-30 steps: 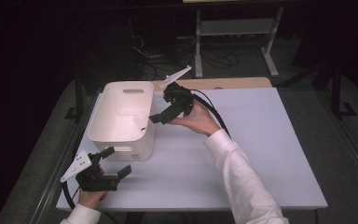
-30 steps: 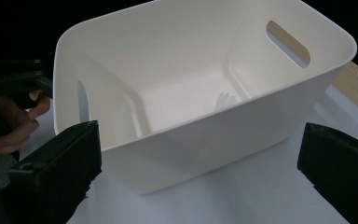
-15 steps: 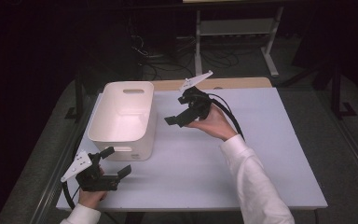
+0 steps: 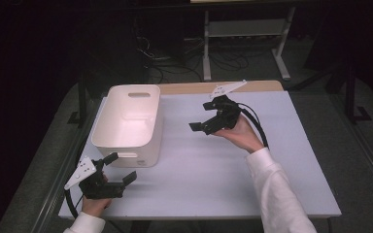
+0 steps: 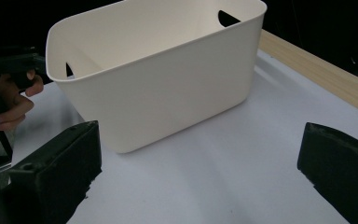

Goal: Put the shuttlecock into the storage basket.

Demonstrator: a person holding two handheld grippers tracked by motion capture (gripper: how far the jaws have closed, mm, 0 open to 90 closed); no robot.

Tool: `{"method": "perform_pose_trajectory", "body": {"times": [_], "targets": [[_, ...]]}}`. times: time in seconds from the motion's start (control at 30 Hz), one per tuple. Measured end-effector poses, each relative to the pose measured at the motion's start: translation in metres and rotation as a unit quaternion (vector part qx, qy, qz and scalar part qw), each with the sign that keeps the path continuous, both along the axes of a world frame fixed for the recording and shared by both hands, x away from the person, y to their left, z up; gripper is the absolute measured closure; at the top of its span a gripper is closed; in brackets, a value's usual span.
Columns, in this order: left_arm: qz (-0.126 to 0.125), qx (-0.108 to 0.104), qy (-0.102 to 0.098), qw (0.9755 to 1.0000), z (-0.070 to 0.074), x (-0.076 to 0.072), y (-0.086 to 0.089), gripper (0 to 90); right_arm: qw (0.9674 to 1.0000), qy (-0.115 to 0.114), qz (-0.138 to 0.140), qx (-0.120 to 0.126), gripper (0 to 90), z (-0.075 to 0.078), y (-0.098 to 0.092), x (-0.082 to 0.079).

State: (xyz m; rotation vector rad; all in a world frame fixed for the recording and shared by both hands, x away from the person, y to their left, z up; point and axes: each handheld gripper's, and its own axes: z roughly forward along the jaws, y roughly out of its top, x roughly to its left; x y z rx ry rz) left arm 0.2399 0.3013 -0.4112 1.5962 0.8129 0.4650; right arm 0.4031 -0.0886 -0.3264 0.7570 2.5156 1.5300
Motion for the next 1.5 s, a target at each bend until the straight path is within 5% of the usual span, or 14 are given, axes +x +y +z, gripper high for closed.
{"method": "perform_pose_trajectory", "body": {"times": [1.5], "targets": [[0.009, 0.007, 0.002, 0.9999, -0.001, 0.000, 0.001, 0.0, 0.9986, -0.003, -0.050, 0.019, 0.0, -0.031, -0.070, -0.025]]}}
